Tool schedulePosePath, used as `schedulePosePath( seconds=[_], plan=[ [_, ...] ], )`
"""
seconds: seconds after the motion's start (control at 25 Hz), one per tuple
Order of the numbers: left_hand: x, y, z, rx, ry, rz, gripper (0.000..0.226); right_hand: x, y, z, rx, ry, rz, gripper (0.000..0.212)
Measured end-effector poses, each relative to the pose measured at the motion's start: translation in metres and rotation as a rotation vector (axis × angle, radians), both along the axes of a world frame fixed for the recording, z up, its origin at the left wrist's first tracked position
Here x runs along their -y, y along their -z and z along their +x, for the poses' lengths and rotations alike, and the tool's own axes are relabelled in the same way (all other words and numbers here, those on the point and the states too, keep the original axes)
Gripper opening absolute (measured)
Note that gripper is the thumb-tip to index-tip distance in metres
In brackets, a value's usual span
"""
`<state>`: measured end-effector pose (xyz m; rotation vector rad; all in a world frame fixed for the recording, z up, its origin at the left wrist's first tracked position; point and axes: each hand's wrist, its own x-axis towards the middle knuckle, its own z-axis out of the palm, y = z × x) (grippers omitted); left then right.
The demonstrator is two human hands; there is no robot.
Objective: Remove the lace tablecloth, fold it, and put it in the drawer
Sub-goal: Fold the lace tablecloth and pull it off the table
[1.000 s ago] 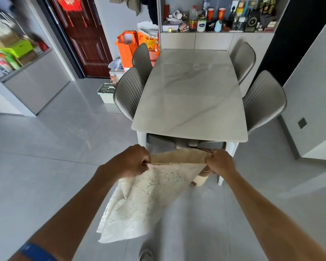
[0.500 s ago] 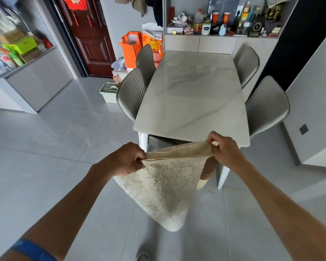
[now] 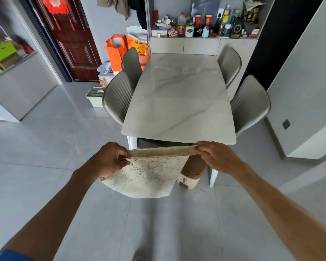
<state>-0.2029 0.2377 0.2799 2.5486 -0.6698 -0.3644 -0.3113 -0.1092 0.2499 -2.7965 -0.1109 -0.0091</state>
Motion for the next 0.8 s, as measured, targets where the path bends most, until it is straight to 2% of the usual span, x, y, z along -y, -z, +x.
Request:
schedulePosePath(
  seconds=[0.12, 0.28, 0.36, 0.48, 0.56, 0.64, 0.8],
  plan=[
    [0.008, 0.0, 0.003, 0.04, 0.029, 0.036, 0.007, 0.007, 0.01, -0.006, -0.013, 0.003, -0.178, 0.026],
    [-0.007, 0.002, 0.014, 0.074, 0.033, 0.179, 0.015, 0.004, 0.004, 0.0, 0.034, -0.067, 0.02, 0.022],
    [-0.025, 0.013, 0.012, 0.049, -0.016, 0.192, 0.016, -0.002, -0.009, 0.009, 0.068, -0.119, 0.082, 0.018],
    [-0.047, 0.036, 0.0, -0.039, -0.144, 0.008, 0.009, -0.004, -0.032, 0.021, 0.085, -0.144, 0.112, 0.013],
    [-0.049, 0.049, -0.004, -0.056, -0.235, -0.157, 0.018, 0.003, -0.048, 0.027, 0.074, -0.128, 0.16, 0.01],
    [-0.044, 0.055, -0.003, -0.081, -0.304, -0.313, 0.014, 0.012, -0.063, 0.031, 0.076, -0.078, 0.209, 0.008],
    [-0.032, 0.048, 0.002, -0.118, -0.285, -0.424, 0.01, 0.034, -0.075, 0.032, 0.042, 0.034, 0.226, 0.008]
  ],
)
